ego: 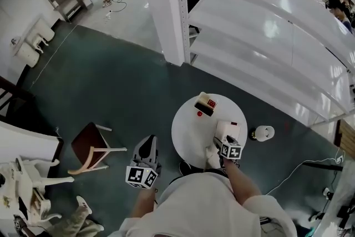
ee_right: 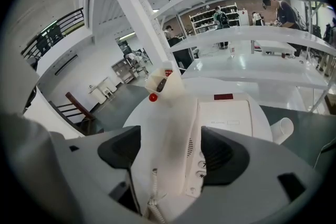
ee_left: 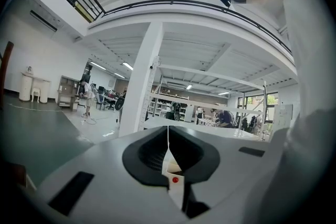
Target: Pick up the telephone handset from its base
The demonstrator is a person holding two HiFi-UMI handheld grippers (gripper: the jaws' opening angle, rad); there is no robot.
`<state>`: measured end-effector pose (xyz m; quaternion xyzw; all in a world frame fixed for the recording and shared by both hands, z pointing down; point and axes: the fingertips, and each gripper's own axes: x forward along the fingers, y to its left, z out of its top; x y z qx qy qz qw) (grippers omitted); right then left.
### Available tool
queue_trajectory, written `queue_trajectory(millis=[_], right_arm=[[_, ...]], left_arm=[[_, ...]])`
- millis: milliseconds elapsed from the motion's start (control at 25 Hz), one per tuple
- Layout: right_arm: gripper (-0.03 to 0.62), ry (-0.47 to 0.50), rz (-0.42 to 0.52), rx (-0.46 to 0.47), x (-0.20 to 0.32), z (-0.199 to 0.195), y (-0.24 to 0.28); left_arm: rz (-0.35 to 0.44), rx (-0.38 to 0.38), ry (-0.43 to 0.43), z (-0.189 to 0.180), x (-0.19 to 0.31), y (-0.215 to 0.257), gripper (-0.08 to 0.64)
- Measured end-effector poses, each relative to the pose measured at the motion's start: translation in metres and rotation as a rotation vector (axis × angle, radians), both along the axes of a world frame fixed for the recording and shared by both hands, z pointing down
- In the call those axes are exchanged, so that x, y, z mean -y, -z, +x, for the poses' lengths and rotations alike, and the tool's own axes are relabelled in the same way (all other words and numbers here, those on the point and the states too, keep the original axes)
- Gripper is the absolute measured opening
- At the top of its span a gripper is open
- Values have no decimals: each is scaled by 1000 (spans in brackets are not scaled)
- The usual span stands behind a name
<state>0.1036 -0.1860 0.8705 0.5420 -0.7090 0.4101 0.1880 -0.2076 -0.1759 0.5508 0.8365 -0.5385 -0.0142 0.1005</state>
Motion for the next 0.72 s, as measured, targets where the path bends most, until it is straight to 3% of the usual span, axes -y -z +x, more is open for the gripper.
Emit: queue_trajectory(millis=[720], right_arm=[[360,-21,-109,-104,15,-5,-31]], left_arm=[[-36,2,5,-8,9,-12,21]])
